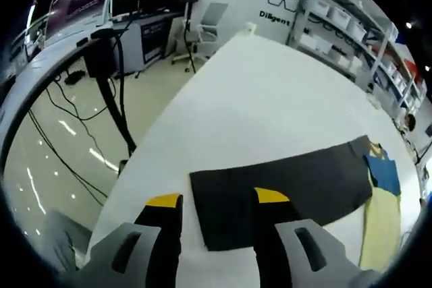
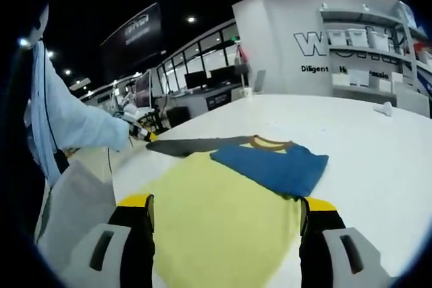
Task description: Fold the garment on the visible template until the final outline fits inside the template.
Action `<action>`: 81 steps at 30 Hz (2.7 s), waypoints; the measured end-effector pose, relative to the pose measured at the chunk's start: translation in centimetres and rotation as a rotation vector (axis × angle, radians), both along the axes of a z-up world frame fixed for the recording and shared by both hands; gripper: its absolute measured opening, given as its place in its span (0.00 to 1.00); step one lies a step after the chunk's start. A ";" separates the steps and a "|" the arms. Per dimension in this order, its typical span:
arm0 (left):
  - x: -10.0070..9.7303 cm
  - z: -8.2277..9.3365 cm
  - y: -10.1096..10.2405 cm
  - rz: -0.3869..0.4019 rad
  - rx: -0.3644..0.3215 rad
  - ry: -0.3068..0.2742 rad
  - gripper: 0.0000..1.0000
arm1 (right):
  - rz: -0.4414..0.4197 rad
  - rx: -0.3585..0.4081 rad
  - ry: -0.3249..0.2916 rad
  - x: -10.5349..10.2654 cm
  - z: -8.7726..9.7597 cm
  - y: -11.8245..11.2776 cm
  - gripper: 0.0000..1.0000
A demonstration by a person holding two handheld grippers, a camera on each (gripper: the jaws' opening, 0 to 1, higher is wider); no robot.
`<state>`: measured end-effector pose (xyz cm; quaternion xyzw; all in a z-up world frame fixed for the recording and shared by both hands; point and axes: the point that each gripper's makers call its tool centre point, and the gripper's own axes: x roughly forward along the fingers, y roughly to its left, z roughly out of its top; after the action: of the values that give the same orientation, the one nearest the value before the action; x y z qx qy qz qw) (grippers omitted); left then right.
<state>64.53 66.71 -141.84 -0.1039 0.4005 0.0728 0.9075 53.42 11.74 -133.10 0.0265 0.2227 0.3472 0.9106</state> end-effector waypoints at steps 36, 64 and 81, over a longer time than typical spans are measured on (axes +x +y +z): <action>0.8 1.7 0.5 -0.061 0.077 -0.030 0.01 | 0.005 0.020 0.005 0.7 0.1 0.6 0.84; 5.4 18.0 -7.0 -0.289 -0.147 -0.366 0.01 | 0.024 0.047 -0.034 -0.4 1.3 0.7 0.81; 6.3 26.2 -18.3 -0.508 -0.169 -0.480 0.01 | 0.023 0.050 -0.040 -1.6 1.3 -0.2 0.82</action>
<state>70.83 48.44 -115.66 -0.0900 0.1936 -0.2152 0.9529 51.80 11.51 -131.84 0.0396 0.1962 0.3636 0.9098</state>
